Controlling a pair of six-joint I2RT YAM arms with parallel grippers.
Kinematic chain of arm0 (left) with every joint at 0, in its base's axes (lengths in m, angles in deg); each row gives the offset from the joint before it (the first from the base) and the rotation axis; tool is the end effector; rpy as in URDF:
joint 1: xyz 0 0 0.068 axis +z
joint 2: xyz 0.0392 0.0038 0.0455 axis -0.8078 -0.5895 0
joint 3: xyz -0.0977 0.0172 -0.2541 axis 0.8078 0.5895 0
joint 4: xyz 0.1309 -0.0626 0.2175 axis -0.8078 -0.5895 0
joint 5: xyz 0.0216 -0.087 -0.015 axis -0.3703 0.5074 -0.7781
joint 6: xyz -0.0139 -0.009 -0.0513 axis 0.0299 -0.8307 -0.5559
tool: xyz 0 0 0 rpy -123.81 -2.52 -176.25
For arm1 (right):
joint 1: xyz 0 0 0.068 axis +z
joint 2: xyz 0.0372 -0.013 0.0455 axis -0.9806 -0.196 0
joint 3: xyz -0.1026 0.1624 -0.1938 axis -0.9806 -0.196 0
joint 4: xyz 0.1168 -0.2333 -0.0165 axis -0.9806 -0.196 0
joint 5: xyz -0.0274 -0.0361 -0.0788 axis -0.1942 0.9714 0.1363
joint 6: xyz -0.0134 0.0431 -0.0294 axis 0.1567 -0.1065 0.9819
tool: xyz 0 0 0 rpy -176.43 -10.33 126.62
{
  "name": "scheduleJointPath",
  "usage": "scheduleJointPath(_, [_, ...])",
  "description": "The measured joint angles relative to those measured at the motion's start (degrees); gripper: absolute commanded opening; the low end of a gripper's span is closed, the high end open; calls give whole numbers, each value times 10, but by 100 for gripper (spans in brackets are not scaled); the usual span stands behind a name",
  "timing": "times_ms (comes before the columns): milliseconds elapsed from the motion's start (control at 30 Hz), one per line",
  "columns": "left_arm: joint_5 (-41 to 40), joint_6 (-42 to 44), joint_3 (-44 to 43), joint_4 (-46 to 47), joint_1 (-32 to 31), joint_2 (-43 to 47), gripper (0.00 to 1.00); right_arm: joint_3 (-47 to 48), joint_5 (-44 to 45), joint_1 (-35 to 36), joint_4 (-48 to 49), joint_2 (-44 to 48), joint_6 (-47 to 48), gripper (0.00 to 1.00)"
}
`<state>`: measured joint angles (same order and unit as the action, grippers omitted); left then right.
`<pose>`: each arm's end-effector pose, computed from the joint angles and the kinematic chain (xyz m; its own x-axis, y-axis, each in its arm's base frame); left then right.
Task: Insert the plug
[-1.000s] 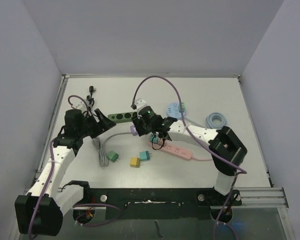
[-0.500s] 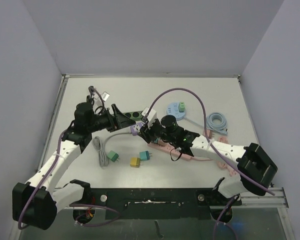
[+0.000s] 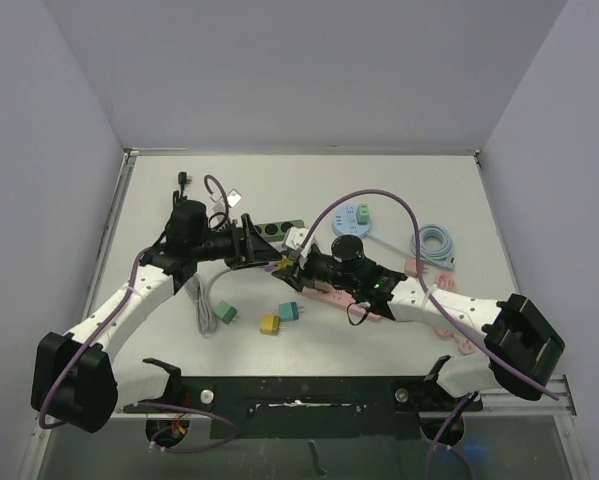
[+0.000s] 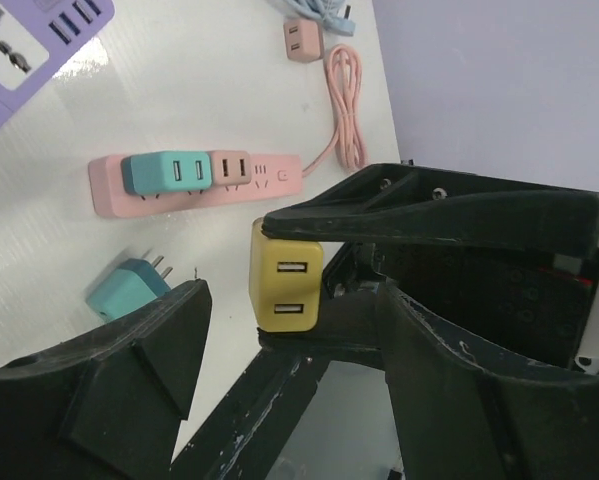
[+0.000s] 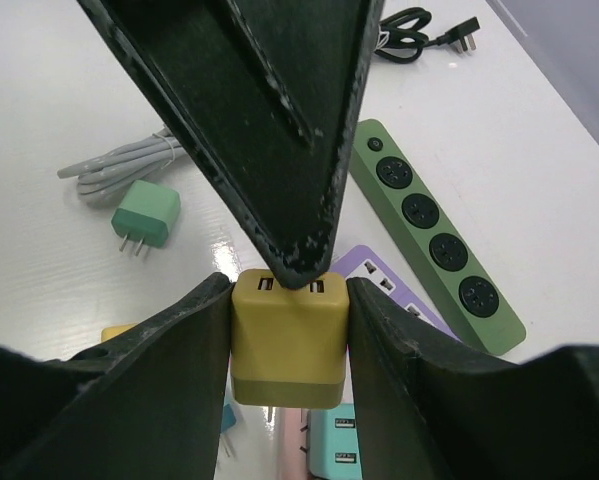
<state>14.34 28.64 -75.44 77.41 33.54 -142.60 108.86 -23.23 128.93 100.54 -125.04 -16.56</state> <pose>0.2362 -0.1128 0.2773 -0.8848 -0.2198 -0.4109 0.2730 0.4701 -0.8393 0.1888 0.2419 0.2605 -0.0124 -0.2389 -0.9710 -0.9197 0.3838 -0.0827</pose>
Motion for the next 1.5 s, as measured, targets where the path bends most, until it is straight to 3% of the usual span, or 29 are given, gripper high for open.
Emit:
scheduleJointPath(233, [24, 9, 0, -19, -3, -26, 51, 0, -27, 1, 8, -10, 37, 40])
scheduleJointPath(567, [43, 4, 25, 7, -11, -26, 49, 23, -46, 1, -8, -36, 52, 40])
scheduleJointPath(833, [28, 29, 26, -2, -16, -28, 23, 28, -50, 1, -11, -36, 50, 42])
scheduleJointPath(900, [27, 36, 26, -3, -17, -30, 15, 28, -50, 1, -14, -37, 50, 45])
scheduleJointPath(967, [27, 41, 26, -6, -18, -31, 4, 28, -50, 1, -18, -38, 47, 56])
scheduleJointPath(1133, [34, 76, 16, -23, -32, -40, 0, 45, -37, 2, -27, -49, 26, 96])
scheduleJointPath(1300, [30, 169, -42, -79, -30, -61, 0, 28, -2, 0, -26, -25, -10, 99])
scheduleJointPath(1500, [-2, 334, -151, -147, -23, -112, 0, -60, 77, -22, -23, 99, -108, 100])
